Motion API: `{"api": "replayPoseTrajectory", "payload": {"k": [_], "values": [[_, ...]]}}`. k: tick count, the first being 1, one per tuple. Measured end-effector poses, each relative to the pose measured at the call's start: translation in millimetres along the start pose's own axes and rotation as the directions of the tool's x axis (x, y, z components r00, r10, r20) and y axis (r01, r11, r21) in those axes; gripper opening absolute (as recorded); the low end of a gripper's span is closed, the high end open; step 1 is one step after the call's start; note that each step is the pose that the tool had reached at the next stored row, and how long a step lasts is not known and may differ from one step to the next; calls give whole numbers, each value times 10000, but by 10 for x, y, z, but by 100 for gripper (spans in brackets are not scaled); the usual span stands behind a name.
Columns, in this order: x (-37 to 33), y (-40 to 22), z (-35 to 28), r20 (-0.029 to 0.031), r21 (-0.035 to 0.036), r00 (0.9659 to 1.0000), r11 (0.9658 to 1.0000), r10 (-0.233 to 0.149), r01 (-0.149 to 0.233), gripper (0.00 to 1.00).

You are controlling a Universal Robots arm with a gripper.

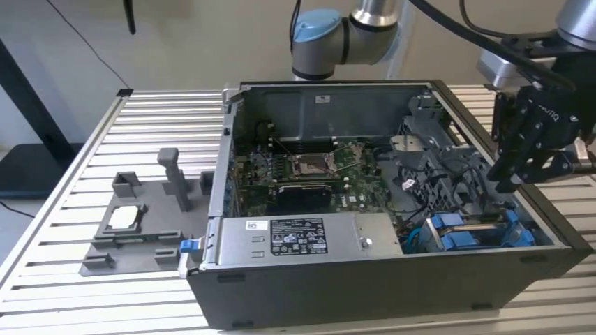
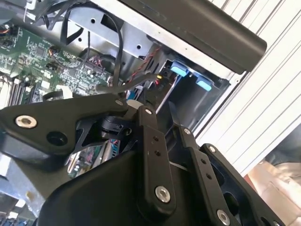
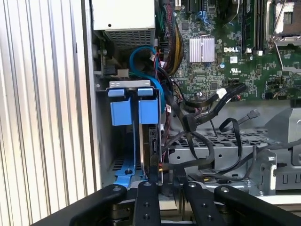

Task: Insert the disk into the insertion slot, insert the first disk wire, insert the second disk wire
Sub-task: 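Insert the first disk wire, then insert the second disk wire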

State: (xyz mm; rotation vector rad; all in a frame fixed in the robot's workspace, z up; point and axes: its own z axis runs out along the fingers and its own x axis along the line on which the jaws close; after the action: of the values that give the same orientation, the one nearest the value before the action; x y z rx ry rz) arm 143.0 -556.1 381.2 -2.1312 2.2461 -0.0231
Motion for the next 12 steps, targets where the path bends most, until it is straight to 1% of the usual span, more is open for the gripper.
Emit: {"api": "replayPoseTrajectory", "payload": {"k": [2,6,9,12], "values": [[-19,37,-1,4,61,10000,10000,-2,2,27],[-84,102,-2,7,136,10000,9999,-2,1,27],[-136,153,-3,10,170,10000,9999,-1,1,27],[-174,183,-4,11,178,10000,9998,-17,17,27]]}}
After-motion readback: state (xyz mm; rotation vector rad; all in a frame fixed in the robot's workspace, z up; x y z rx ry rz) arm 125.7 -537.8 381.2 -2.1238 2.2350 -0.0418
